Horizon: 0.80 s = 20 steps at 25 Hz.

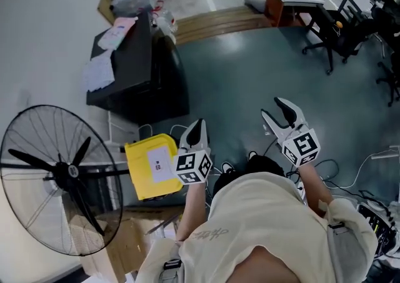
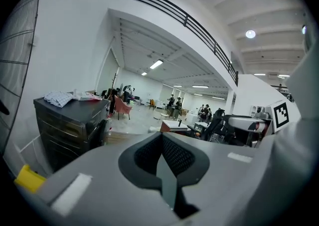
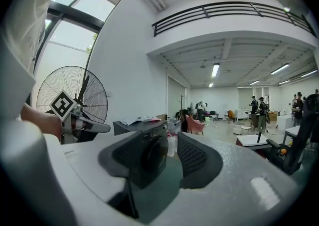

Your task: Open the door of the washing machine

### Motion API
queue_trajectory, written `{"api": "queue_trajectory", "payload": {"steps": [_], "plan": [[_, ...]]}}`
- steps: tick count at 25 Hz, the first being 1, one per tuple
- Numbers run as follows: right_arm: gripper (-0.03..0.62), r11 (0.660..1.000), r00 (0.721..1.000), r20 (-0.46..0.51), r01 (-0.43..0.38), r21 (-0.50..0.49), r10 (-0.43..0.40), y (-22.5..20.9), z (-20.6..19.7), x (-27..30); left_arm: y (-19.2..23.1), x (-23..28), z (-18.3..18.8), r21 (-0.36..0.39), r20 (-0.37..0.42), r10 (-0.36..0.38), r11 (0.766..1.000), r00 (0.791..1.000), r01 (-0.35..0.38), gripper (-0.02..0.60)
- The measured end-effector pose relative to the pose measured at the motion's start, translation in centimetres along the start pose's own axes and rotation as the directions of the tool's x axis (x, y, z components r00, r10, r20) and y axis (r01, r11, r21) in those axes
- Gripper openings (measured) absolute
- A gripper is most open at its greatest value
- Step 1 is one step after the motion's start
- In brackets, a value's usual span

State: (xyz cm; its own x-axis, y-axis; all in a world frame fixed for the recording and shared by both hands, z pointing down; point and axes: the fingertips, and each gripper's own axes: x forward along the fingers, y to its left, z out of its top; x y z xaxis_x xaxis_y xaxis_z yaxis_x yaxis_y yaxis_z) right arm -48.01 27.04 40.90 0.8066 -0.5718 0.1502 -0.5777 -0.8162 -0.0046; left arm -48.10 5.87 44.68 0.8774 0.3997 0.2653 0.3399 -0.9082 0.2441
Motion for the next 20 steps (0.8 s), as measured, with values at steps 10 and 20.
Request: {"api": "queue_trajectory", "payload": {"steps": [10,20], "plan": [[0.222,0.999,0.999,-0.047,-0.012,0.048,0.014,0.4,-1.4,2.9,2.2,3.1,-1.0,-0.061,-0.057,-0.012,0.998,0.998,0.008,0.017],[0.222,0.983,1.000,0.002,-0.002,0.185,0.002,-9.3,-2.4,9.4,4.4,11.3,3.7,0.071,-0.081,0.054,0.996,0.995,-0.048,0.017]]}}
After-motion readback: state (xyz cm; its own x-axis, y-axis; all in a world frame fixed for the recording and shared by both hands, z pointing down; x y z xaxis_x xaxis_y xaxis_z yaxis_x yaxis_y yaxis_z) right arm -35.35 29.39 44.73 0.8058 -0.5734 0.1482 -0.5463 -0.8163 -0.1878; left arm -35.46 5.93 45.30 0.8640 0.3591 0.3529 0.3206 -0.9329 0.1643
